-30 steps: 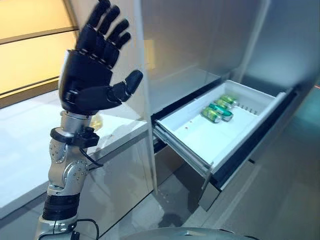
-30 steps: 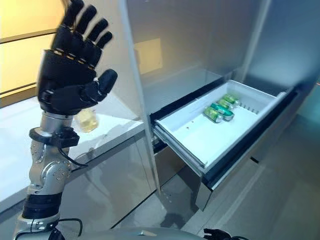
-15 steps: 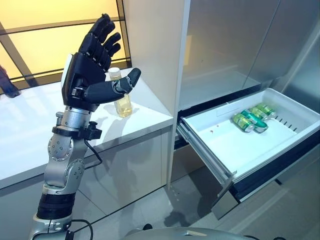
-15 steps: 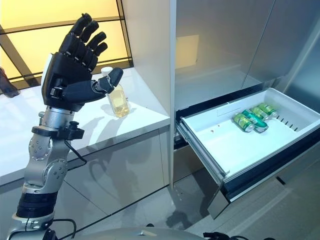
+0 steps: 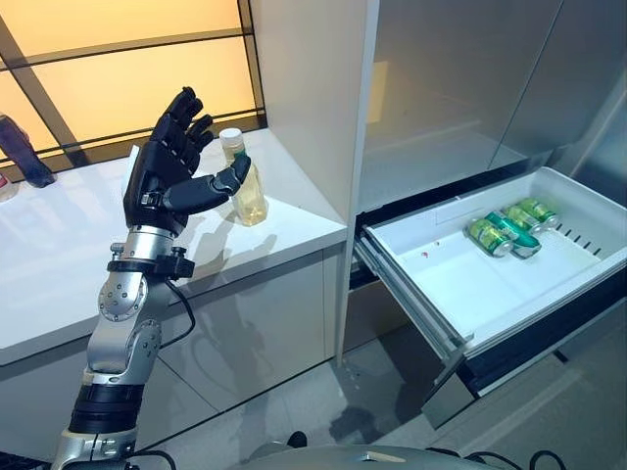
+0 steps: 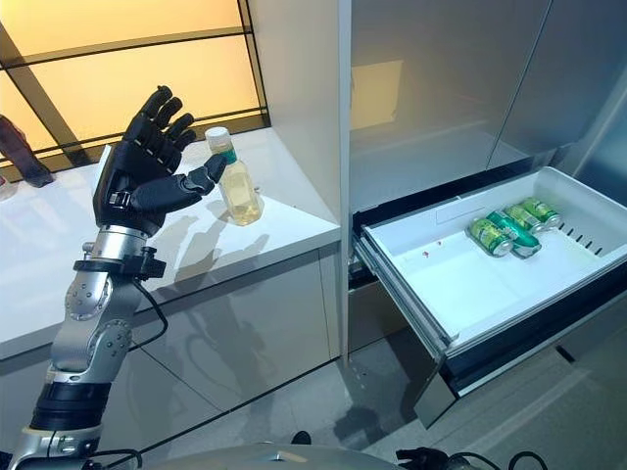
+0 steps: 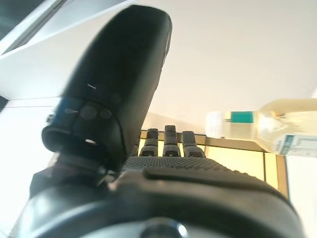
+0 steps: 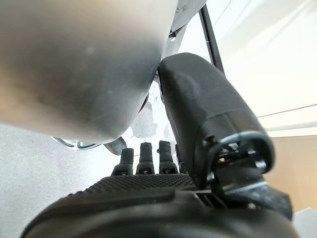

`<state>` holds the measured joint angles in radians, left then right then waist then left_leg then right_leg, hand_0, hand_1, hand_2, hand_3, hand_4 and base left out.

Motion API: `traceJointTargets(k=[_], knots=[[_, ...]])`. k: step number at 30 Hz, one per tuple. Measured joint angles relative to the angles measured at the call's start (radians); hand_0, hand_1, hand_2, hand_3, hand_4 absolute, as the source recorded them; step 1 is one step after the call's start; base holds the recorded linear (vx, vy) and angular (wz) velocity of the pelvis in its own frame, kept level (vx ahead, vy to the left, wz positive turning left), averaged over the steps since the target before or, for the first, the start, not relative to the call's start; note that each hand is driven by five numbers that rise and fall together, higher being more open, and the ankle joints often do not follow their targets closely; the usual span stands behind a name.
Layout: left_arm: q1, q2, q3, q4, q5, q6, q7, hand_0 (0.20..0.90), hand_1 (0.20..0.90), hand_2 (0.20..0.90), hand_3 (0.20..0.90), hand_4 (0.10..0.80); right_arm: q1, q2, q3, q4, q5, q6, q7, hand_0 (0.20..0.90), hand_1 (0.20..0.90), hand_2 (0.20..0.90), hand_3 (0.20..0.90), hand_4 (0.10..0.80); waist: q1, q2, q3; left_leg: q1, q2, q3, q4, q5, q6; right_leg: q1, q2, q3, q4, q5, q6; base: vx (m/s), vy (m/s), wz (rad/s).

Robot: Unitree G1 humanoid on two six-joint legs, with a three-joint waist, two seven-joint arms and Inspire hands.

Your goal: Put drinks into fridge and close the fridge

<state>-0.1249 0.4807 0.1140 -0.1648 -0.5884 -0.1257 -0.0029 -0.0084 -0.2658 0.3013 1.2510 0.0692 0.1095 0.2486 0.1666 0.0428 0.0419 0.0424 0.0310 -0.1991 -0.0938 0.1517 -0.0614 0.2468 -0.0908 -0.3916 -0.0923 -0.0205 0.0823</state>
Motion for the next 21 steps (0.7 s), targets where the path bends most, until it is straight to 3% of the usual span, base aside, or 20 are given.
traceJointTargets(k=[7,21], knots=[[0.000,-0.002,0.000,0.109,-0.003,0.021,0.008,0.900,0.900,0.900,0.900,0.800,-0.004,0.001,-0.010,-0.004,-0.022,-0.001,0.003,0.900,0.900,0.900,0.900,0.800,-0.033,0.000,-0.001,0.015,0.004,0.028,0.000,-0.006,0.003,-0.004,-0.001,0.030,0.000,0.000,0.000,0.043,0.039,-0.11],[0.001,-0.002,0.000,0.162,0.047,0.017,0.049,0.900,0.900,0.900,0.900,0.800,-0.001,0.001,-0.013,-0.029,-0.060,-0.002,0.017,0.900,0.900,0.900,0.900,0.800,-0.071,0.000,-0.012,0.036,0.011,0.074,0.000,-0.019,-0.001,-0.004,-0.002,0.079,0.000,0.004,-0.004,0.035,0.036,-0.10]])
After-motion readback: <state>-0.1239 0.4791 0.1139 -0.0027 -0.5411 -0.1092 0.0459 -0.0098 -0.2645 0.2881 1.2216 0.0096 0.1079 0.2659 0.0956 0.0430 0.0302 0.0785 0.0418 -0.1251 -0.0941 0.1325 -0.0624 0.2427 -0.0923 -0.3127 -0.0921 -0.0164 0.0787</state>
